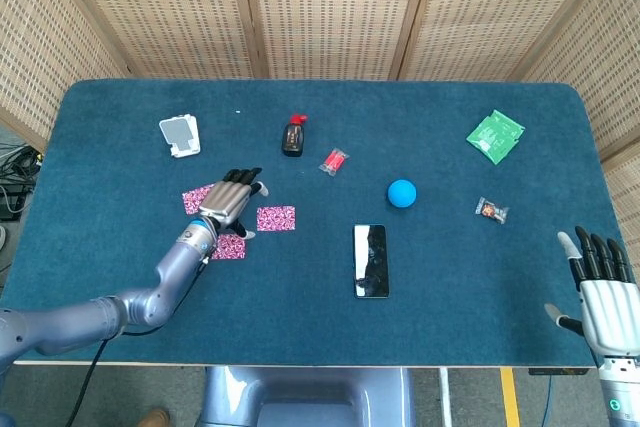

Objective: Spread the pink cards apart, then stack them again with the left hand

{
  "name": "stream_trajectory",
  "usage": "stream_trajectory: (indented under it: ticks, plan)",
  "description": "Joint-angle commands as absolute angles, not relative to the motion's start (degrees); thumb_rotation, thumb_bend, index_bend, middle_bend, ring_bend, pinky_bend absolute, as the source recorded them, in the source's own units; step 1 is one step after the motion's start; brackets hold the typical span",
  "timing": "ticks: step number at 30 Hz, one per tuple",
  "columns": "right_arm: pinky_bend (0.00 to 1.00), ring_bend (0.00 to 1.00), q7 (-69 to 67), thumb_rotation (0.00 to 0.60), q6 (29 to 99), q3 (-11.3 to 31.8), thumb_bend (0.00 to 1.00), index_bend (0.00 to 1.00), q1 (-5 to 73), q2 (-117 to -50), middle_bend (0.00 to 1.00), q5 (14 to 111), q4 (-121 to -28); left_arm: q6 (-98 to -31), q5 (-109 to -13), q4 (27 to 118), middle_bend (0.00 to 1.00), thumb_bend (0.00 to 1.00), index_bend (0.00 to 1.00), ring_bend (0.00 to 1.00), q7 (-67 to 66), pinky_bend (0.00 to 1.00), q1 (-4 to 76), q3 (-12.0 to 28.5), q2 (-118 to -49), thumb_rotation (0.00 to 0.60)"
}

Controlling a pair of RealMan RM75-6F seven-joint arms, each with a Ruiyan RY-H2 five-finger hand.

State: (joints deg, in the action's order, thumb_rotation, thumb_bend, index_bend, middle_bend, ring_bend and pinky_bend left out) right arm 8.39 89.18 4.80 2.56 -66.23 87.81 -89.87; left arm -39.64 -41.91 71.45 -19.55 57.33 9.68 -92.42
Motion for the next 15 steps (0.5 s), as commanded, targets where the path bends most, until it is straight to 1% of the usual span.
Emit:
stream_trajectory:
  ticks: [1,7,15]
  plan:
    - [0.00,0.00,7.60,0.600,89.79,4.64,0.00,0.00,2.77,-66.56,0.00,88.89,-88.83,-39.65,-40.40,70.70,0.00,0.15,0.29,0.00,-21.10,0.00,58.29,9.24,-93.64,0.600]
    - [0.00,0.00,6.65,0.600,90.52,4.45,0.00,0.00,2.81,-66.78,0.00,89.98,-87.97,-40.09,-36.80,69.80,0.00,0.17,0.30,0.00,-23.99,0.00,59.60,8.66,-95.03,0.600]
    - [0.00,0.00,5.78,0.600,89.49,4.59,0.00,0.00,2.95,-66.16,0.00,88.76,-88.73,-38.79,-31.90,64.44,0.00,0.17,0.30,0.00,-24.72,0.00,61.55,10.09,-98.58,0.600]
